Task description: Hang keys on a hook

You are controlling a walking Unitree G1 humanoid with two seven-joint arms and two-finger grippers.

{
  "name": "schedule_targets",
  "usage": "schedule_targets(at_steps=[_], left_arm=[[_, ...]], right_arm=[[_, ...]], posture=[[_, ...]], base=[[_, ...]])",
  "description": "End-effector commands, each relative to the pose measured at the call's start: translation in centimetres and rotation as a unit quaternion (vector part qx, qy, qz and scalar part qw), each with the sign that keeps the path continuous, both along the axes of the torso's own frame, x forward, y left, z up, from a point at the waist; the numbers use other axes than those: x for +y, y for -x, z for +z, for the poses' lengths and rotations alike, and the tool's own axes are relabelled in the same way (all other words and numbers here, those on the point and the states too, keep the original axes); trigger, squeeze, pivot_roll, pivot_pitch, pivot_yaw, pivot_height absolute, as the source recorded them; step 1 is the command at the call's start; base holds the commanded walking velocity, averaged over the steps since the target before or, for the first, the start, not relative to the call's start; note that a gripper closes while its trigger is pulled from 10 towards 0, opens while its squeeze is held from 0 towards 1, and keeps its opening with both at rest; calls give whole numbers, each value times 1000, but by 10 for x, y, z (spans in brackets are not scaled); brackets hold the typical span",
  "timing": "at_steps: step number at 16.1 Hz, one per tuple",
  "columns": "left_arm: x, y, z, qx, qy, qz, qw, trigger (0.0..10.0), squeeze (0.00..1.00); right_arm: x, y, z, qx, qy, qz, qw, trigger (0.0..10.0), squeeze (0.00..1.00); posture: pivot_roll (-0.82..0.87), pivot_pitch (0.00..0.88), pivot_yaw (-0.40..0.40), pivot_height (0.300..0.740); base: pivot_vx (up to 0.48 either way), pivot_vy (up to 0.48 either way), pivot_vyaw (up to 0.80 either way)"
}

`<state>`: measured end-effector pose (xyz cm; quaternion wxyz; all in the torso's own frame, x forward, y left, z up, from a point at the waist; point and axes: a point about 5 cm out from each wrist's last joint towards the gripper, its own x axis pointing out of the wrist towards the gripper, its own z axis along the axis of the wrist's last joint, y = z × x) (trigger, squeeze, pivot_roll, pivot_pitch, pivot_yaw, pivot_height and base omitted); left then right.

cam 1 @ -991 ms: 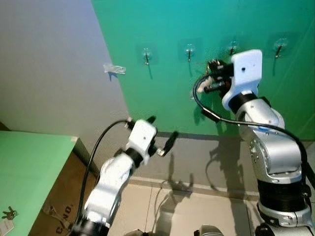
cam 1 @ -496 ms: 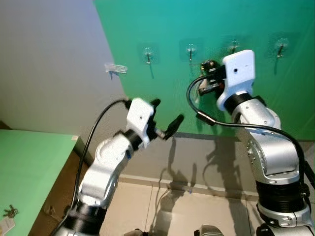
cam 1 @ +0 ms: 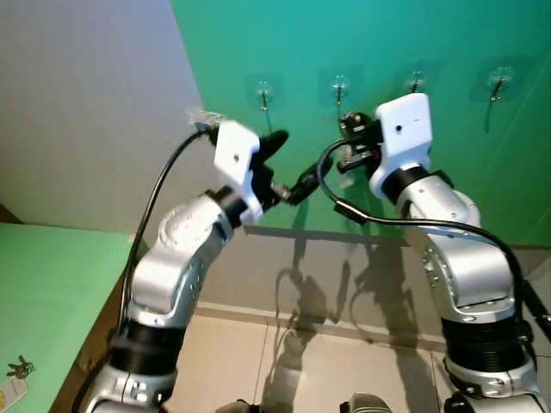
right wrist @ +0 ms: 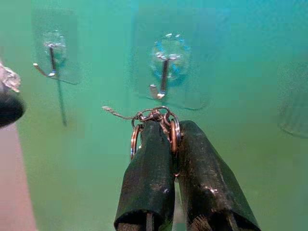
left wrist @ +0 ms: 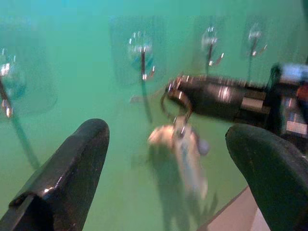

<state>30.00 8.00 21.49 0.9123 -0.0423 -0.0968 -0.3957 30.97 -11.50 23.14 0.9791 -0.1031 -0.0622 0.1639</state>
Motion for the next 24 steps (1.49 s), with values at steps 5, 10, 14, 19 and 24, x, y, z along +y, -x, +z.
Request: schedule_targets(at_steps=[5, 10, 14, 19, 24], left_arm=[[-6, -1, -4, 14, -13, -4, 1000, 10000, 0], [-10, -2, -11, 4, -48, 2, 999, 10000, 0], [-7, -6, -17, 3, -55, 17, 998, 0, 0], [0, -2, -15, -3, -48, 9, 999, 0, 0], [27, 27, -31, 45, -69, -43, 996, 0, 0]], right_arm=[[13, -2, 10, -8, -9, 4, 1000, 0, 0], [18, -2, 15, -8, -20, 5, 1000, 0, 0], [19, -2, 16, -7, -23, 5, 1000, 0, 0], [13, 2, 8, 4, -9, 16, 1000, 0, 0], [-17, 19, -18, 60, 28, 68, 996, 0, 0]], posture=[[-242, 48, 130, 720], [-241, 48, 128, 720], [-243, 47, 128, 720], [-240, 49, 125, 720], [-234, 56, 123, 720]], base=[[0, 0, 0], [0, 0, 0], [0, 0, 0], [0, 0, 0], [0, 0, 0]])
